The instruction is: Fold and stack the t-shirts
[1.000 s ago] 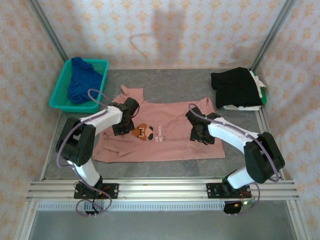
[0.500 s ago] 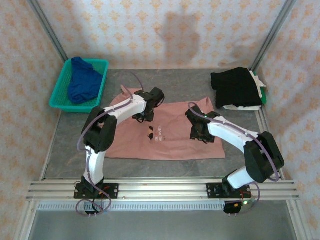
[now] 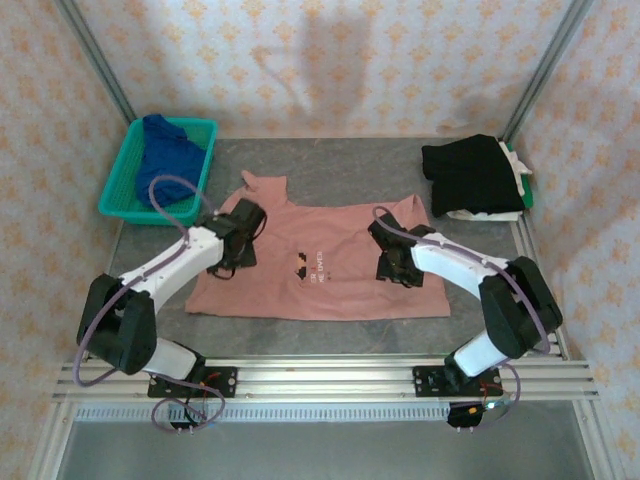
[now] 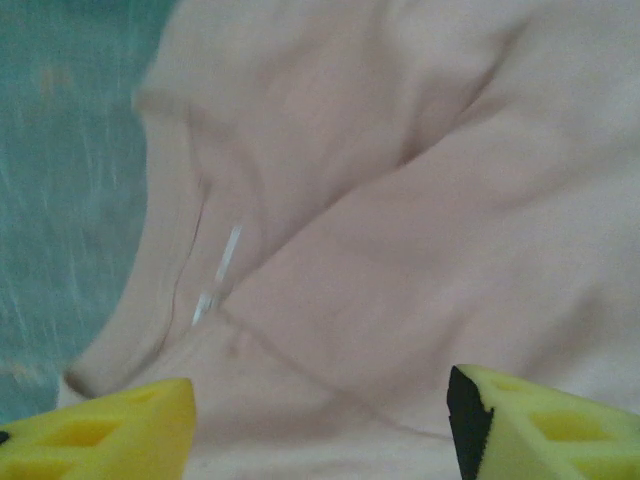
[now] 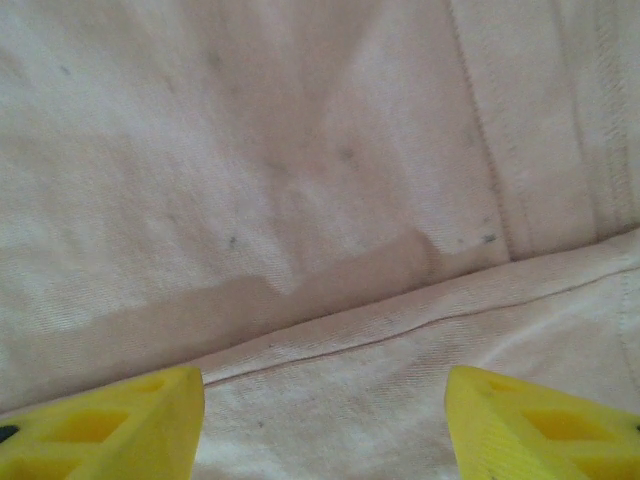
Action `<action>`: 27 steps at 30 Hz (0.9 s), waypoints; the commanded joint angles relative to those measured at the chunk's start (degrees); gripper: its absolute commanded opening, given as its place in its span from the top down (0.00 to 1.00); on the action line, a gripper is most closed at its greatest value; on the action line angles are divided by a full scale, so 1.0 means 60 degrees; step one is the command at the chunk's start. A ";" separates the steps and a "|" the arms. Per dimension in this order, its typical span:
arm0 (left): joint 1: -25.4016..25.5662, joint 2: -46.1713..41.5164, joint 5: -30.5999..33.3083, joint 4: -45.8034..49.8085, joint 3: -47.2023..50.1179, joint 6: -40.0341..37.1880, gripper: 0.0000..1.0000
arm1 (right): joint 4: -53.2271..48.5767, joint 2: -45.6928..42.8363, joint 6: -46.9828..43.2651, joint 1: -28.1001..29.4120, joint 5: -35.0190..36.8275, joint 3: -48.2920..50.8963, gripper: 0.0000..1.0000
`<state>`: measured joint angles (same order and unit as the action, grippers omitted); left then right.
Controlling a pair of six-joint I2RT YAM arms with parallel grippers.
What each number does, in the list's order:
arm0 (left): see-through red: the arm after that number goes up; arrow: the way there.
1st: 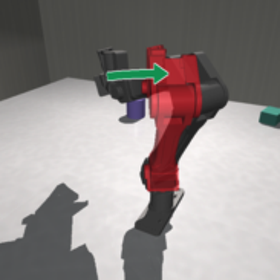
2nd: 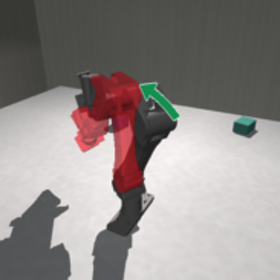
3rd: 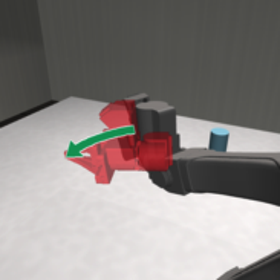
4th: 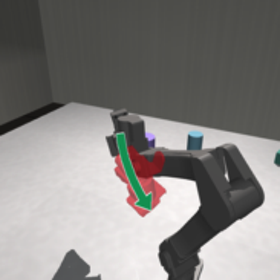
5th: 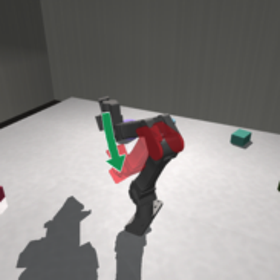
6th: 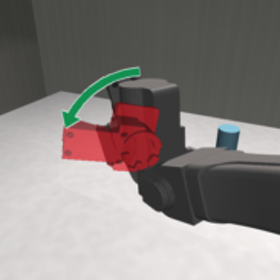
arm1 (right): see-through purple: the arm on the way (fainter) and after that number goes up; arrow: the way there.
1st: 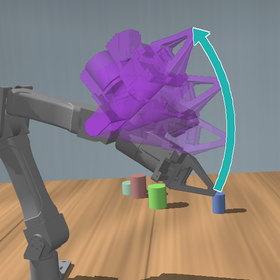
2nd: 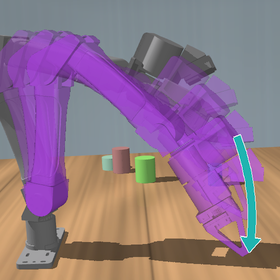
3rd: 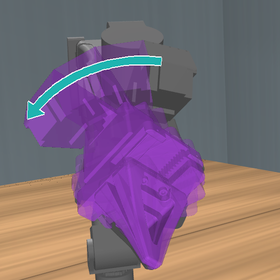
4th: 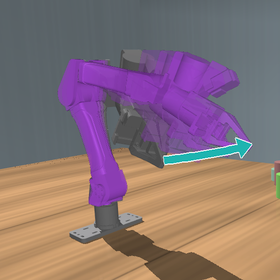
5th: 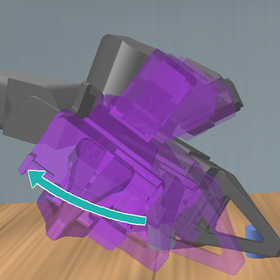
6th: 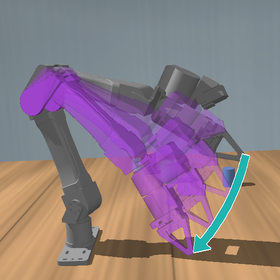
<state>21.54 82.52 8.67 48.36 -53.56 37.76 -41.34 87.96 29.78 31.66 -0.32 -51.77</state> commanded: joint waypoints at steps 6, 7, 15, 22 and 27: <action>-0.0534 -0.0535 -0.0914 -0.1058 0.2715 0.1956 0.58 | -0.0404 0.0264 0.1237 -0.0171 0.0571 0.0761 0.41; -0.0644 -0.0813 -0.0904 -0.1059 0.2982 0.2106 0.59 | -0.0474 0.0277 0.1467 -0.0332 0.0539 0.0897 0.42; -0.1497 -0.2700 -0.0770 -0.0721 0.4302 0.2403 0.61 | -0.0577 -0.0460 0.2460 -0.1522 0.0461 0.1749 0.47; -0.1632 -0.3091 -0.0976 -0.0366 0.3800 0.1860 0.47 | -0.0873 -0.1581 0.1523 -0.1566 -0.0223 0.1095 0.40; -0.1575 -0.2927 -0.0961 -0.0271 0.2525 0.1352 0.42 | -0.0929 -0.1664 0.1224 -0.1346 -0.0306 0.0927 0.37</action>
<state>12.25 64.73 1.06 45.30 -33.82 48.25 -44.36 78.59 38.89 22.65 -2.83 -45.30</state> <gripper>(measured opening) 0.578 0.626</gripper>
